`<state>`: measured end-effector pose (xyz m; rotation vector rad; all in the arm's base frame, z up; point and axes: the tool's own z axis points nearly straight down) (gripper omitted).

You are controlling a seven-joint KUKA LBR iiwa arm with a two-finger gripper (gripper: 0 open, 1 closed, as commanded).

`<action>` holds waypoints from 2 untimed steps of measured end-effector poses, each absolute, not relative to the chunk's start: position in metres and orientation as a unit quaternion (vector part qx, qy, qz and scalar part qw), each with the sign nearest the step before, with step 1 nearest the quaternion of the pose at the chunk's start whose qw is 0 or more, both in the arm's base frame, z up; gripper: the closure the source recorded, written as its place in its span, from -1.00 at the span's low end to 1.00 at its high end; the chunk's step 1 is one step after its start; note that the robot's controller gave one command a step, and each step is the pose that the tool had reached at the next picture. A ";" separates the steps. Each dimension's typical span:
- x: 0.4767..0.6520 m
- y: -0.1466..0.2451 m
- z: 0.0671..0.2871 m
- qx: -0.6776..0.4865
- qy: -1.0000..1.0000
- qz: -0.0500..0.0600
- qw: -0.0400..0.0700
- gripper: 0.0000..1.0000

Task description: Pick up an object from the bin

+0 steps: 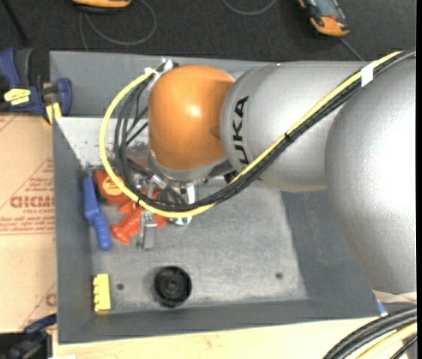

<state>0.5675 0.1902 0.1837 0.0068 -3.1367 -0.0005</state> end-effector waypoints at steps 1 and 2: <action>0.569 0.189 0.188 0.000 -1.000 -0.001 -0.001 -1.00; 0.541 0.174 0.143 0.008 -1.000 -0.002 -0.004 -1.00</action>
Offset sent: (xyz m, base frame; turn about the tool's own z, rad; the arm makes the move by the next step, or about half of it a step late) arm -0.0659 -0.0380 -0.1024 -0.0296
